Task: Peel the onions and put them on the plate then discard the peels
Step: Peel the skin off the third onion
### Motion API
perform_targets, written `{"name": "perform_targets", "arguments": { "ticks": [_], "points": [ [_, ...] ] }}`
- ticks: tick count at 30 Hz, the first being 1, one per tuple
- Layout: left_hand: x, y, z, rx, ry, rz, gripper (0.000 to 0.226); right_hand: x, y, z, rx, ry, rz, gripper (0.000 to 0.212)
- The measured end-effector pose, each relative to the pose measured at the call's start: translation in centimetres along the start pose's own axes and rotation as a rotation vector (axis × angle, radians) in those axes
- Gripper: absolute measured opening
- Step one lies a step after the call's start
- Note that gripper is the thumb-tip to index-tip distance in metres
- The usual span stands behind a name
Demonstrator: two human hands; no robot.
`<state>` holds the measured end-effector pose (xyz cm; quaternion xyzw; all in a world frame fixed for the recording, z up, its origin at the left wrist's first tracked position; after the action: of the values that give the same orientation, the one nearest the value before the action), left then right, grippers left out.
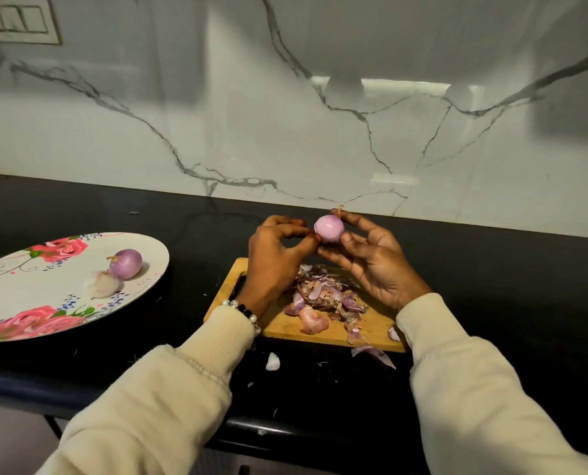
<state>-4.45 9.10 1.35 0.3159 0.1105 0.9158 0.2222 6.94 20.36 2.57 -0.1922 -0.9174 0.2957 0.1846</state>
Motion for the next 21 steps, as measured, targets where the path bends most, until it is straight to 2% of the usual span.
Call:
{"name": "perform_targets", "arguments": {
  "ticks": [5,8,12,16,18,21],
  "points": [
    [-0.07,0.01,-0.18,-0.011,0.057,0.022,0.006,0.16,0.27,0.39,-0.045,-0.023,-0.010,0.035],
    [-0.03,-0.10,-0.37,0.109,0.040,0.054,0.006,0.14,0.35,0.48,-0.097,-0.033,-0.047,0.037],
    [0.29,-0.01,-0.71,0.143,0.079,0.121,0.008,0.07,0.52,0.24,-0.216,0.002,-0.072,0.043],
    [0.60,0.47,-0.46,-0.032,0.158,0.140,0.013,-0.02,0.69,0.11,-0.264,0.047,-0.083,0.045],
    [0.49,0.48,-0.27,-0.113,0.122,0.083,0.012,-0.01,0.68,0.12,-0.274,0.049,-0.099,0.045],
    [0.08,0.26,-0.14,-0.083,-0.012,0.004,0.016,0.06,0.87,0.10,-0.292,0.048,-0.118,0.045]
  ]
}}
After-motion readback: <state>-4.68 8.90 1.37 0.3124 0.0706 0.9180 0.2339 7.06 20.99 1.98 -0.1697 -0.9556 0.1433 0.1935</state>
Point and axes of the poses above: each hand's wrist, its own x-axis towards the middle knuckle, its own y-axis out of the back of the hand, z = x × y, the point moved 1 cm from there along x, towards the middle knuckle, and after that the axes turned 11 degrees about x, right-handed, at the moved point
